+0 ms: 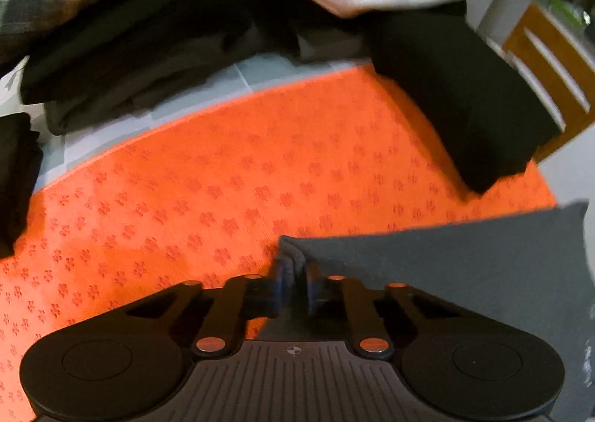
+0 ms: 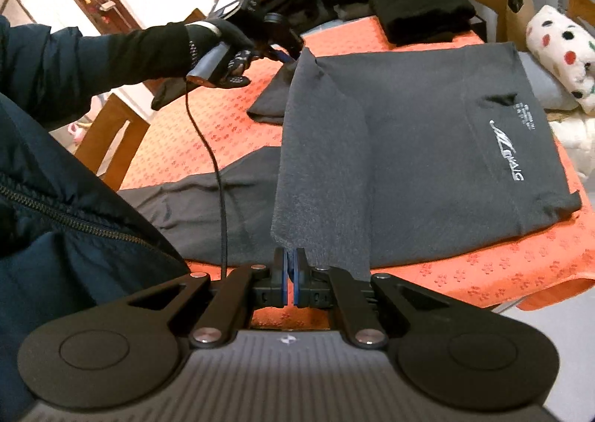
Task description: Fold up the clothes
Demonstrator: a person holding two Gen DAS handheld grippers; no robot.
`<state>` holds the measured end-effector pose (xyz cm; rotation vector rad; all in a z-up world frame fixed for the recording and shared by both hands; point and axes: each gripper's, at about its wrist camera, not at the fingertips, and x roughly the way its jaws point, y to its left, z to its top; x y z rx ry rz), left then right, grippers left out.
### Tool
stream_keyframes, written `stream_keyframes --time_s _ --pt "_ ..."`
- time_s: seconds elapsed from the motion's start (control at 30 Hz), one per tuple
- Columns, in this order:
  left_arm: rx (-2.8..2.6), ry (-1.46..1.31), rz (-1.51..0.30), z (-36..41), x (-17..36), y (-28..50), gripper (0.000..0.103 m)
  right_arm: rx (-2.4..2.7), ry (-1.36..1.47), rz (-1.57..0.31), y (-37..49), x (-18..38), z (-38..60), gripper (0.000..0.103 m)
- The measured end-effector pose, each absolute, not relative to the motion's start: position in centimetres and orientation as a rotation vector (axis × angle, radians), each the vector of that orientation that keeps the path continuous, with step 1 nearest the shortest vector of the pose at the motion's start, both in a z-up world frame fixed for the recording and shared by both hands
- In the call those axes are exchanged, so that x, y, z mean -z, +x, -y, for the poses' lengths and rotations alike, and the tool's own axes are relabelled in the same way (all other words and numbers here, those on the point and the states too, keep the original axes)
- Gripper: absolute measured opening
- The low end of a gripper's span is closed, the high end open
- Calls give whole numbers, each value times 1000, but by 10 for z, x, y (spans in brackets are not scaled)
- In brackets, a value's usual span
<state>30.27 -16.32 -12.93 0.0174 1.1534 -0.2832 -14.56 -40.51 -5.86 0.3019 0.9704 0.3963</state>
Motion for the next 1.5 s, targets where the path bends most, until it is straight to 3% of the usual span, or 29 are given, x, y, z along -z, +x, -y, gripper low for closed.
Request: stream_keyframes --time_s 0.3,0.63,0.7,0.77,0.83,0.87,1.1,1.5 --pt "185 -270 -1123 115 119 314 11 -201 208 -875 -113 30 461 4" --pt "31 -384 -1023 87 113 298 11 -118 119 -823 18 29 584 4" --pt "35 -365 -989 89 107 289 12 -113 125 -857 51 47 603 4" --pt "51 -337 -966 92 102 280 21 -107 126 -891 79 72 612 4" --pt "81 -309 -948 97 97 270 39 -106 144 -930 103 98 622 4" --pt "98 -285 -940 101 96 266 41 -108 160 -951 112 110 626 5" --pt "207 -78 -909 135 91 241 48 -45 258 -962 109 140 647 12" --pt "309 217 -924 200 122 240 48 -36 398 -950 70 146 643 25"
